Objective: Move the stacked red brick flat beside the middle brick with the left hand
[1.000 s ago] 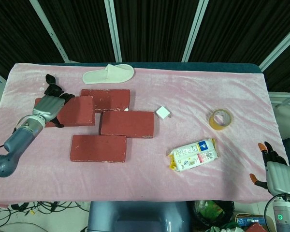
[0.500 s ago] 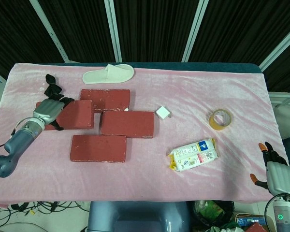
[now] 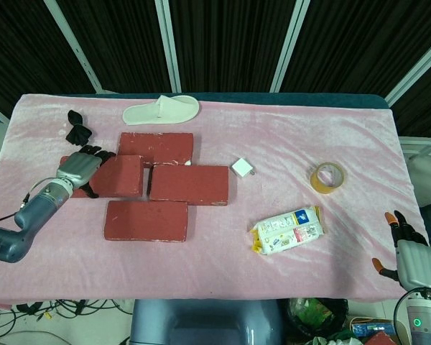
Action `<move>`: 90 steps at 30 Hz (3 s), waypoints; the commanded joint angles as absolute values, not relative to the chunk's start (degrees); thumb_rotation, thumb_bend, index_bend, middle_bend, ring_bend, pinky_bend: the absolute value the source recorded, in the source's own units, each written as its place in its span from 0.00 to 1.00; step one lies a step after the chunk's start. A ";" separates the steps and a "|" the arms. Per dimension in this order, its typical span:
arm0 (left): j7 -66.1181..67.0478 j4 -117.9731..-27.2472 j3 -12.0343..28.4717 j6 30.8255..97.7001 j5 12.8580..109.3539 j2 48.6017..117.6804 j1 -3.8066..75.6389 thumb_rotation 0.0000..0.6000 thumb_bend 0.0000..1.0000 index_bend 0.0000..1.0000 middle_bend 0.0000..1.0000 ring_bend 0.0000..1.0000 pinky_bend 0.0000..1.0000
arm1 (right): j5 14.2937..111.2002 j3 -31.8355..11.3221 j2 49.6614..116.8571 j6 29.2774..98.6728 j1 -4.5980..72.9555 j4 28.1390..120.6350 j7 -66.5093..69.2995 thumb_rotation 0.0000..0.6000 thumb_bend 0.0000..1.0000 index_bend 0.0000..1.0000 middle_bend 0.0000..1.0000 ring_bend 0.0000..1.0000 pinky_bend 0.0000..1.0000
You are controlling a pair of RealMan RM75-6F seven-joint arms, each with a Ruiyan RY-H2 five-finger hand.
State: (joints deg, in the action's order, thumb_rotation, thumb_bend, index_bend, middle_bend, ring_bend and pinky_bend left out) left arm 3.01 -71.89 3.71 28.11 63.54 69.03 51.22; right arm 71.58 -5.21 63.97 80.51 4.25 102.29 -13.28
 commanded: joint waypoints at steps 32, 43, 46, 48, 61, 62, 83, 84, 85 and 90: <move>4.63 -70.60 2.86 27.15 62.04 71.46 52.44 1.00 0.12 0.25 0.19 0.00 0.00 | 71.42 -5.23 63.96 80.38 4.34 102.33 -13.23 1.00 0.16 0.08 0.01 0.13 0.20; 5.76 -69.46 2.48 27.28 61.03 72.47 52.69 1.00 0.10 0.20 0.19 0.00 0.00 | 71.28 -5.25 63.93 80.26 4.39 102.35 -13.19 1.00 0.16 0.08 0.01 0.13 0.20; 6.04 -69.42 2.42 26.67 59.69 72.78 52.99 1.00 0.07 0.18 0.19 0.00 0.00 | 71.20 -5.25 63.93 80.20 4.40 102.36 -13.22 1.00 0.16 0.08 0.01 0.13 0.20; 6.41 -69.63 2.29 26.42 59.08 72.80 53.23 1.00 0.06 0.18 0.19 0.00 0.00 | 71.22 -5.22 63.96 80.19 4.42 102.37 -13.27 1.00 0.16 0.08 0.01 0.13 0.20; 8.79 -70.51 1.69 27.52 56.42 72.87 53.99 1.00 0.06 0.18 0.19 0.00 0.00 | 71.10 -5.23 63.86 80.08 4.44 102.48 -13.16 1.00 0.16 0.08 0.01 0.13 0.20; 8.99 -70.53 1.64 27.60 56.05 72.94 54.06 1.00 0.06 0.18 0.19 0.00 0.00 | 71.10 -5.23 63.86 80.09 4.45 102.46 -13.18 1.00 0.16 0.08 0.01 0.13 0.20; 14.33 -70.70 -0.51 27.60 48.35 74.31 56.91 1.00 0.01 0.04 0.14 0.00 0.00 | 70.96 -5.28 63.79 80.04 4.47 102.51 -13.00 1.00 0.16 0.08 0.01 0.13 0.20; 14.41 -70.67 -0.56 27.58 48.25 74.34 56.98 1.00 0.00 0.02 0.12 0.00 0.00 | 70.97 -5.28 63.80 80.05 4.47 102.51 -13.01 1.00 0.16 0.08 0.01 0.13 0.20; 14.53 -70.67 -0.63 27.58 48.08 74.36 57.08 1.00 0.00 0.01 0.11 0.00 0.00 | 70.96 -5.28 63.82 80.06 4.47 102.51 -13.02 1.00 0.16 0.08 0.01 0.13 0.20; 15.03 -70.78 -1.08 27.71 47.24 74.35 57.36 1.00 0.00 0.00 0.08 0.00 0.00 | 70.82 -5.33 63.87 80.10 4.47 102.49 -13.13 1.00 0.16 0.08 0.01 0.13 0.20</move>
